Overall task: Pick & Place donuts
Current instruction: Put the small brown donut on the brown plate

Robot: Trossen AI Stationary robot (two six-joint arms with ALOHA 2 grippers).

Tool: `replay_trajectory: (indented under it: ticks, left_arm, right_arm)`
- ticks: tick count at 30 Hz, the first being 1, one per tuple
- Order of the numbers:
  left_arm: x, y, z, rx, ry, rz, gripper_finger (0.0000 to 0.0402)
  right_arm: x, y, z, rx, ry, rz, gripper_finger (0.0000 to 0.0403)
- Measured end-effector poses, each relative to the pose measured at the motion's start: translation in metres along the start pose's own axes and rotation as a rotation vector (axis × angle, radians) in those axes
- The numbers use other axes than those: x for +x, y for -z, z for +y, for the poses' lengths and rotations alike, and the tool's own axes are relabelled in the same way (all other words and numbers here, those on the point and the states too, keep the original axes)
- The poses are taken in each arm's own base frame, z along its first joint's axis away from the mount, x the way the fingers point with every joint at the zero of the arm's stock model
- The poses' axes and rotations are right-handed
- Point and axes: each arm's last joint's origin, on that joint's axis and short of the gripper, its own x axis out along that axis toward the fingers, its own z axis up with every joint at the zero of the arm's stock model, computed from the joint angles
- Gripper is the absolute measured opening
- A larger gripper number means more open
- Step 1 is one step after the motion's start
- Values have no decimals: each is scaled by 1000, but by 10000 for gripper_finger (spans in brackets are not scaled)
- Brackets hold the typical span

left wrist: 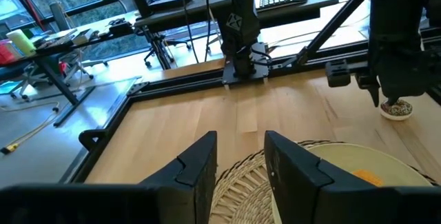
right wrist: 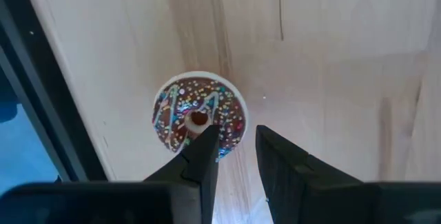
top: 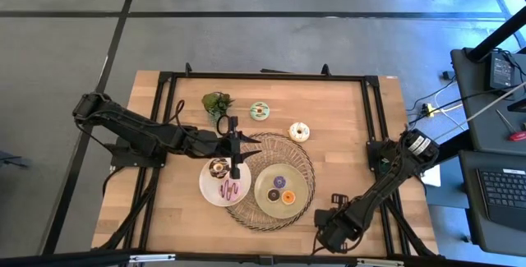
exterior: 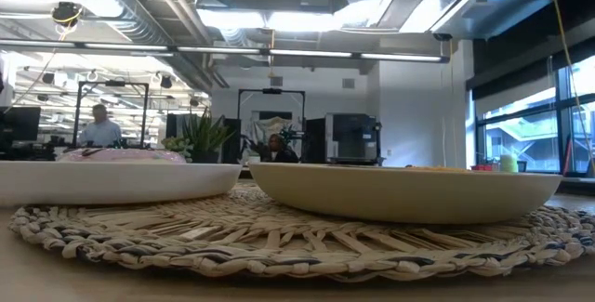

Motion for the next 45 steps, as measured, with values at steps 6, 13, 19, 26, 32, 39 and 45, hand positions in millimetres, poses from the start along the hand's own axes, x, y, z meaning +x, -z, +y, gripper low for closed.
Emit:
replay_trajectory:
  ticks: [6, 13, 19, 26, 32, 39, 45]
  left_arm:
    - [0, 0, 0, 0, -1, 0, 114]
    - [0, 0, 0, 0, -1, 0, 118]
    - [0, 0, 0, 0, -1, 1, 114]
    - [0, 0, 0, 0, -1, 1, 118]
    - [0, 0, 0, 0, -1, 1, 114]
    - [0, 0, 0, 0, 0, 2, 118]
    - [0, 0, 0, 0, 0, 2, 114]
  right_arm:
    - [0, 0, 1, 17, -8, -2, 100]
    - [0, -4, 5, 7, -35, -64, 100]
    - [0, 0, 7, -9, -14, -104, 100]
    - [1, 4, 10, -21, -13, -103, 100]
    - [1, 4, 10, -22, -12, -103, 100]
    - [14, 2, 12, -27, 8, -94, 100]
    - [13, 3, 12, -7, 2, -93, 100]
